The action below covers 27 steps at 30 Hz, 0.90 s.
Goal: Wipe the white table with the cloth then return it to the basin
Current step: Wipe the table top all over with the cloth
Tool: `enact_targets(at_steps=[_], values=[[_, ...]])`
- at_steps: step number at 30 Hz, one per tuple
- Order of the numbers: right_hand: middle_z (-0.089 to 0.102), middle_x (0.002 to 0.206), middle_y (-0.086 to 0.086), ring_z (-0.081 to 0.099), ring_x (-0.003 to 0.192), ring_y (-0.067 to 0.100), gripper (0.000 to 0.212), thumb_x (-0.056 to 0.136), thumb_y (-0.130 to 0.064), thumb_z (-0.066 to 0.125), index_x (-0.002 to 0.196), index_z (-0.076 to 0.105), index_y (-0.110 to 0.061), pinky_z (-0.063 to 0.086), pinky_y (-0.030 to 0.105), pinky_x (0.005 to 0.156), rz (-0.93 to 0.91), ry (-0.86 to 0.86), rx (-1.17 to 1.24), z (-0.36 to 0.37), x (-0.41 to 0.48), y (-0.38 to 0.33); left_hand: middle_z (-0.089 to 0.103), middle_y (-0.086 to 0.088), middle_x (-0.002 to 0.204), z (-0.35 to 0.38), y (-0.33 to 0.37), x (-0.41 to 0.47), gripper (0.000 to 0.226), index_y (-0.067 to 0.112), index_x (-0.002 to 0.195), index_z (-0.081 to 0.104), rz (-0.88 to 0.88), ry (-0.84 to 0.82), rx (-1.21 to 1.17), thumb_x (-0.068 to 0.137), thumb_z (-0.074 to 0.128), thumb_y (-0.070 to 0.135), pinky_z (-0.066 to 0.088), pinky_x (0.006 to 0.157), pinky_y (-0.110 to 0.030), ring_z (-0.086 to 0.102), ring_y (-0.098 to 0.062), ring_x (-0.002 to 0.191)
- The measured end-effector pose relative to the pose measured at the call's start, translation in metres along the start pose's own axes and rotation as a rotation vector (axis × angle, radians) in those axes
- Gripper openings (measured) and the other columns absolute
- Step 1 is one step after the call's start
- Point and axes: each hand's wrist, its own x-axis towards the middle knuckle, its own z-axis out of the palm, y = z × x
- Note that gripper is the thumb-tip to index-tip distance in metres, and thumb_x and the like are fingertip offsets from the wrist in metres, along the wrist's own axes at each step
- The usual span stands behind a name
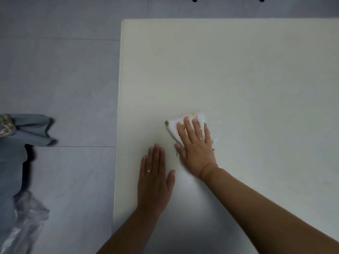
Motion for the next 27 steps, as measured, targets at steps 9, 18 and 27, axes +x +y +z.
enact_targets(at_steps=[9, 18, 27], values=[[-0.003, 0.160, 0.004, -0.006, 0.146, 0.027, 0.059, 0.098, -0.041, 0.022, 0.151, 0.004, -0.022, -0.011, 0.048, 0.116, 0.507, 0.064, 0.102, 0.006, -0.014, 0.020, 0.023, -0.017, 0.156, 0.000, 0.000, 0.001, 0.067, -0.001, 0.147, 0.028, -0.010, -0.021, 0.019, 0.093, 0.035, 0.038, 0.021, 0.116, -0.048, 0.020, -0.029, 0.146], [0.000, 0.159, -0.001, 0.000, 0.147, 0.023, 0.058, 0.094, -0.043, 0.006, 0.150, 0.006, -0.027, -0.006, 0.042, 0.118, 0.128, 0.014, -0.055, 0.003, -0.050, 0.063, 0.023, -0.016, 0.157, -0.002, 0.001, 0.000, 0.067, -0.001, 0.147, 0.027, -0.005, -0.005, 0.026, 0.092, 0.033, 0.037, 0.021, 0.117, -0.048, 0.020, -0.029, 0.146], [0.008, 0.159, 0.004, 0.004, 0.146, 0.029, 0.058, 0.096, -0.042, 0.020, 0.150, 0.016, -0.023, -0.003, 0.050, 0.116, 0.011, 0.006, -0.013, 0.022, -0.084, -0.006, 0.026, -0.022, 0.154, -0.008, 0.004, -0.001, 0.064, -0.005, 0.145, 0.030, 0.011, -0.005, 0.056, 0.093, 0.027, 0.033, 0.021, 0.118, -0.048, 0.024, -0.034, 0.144]])
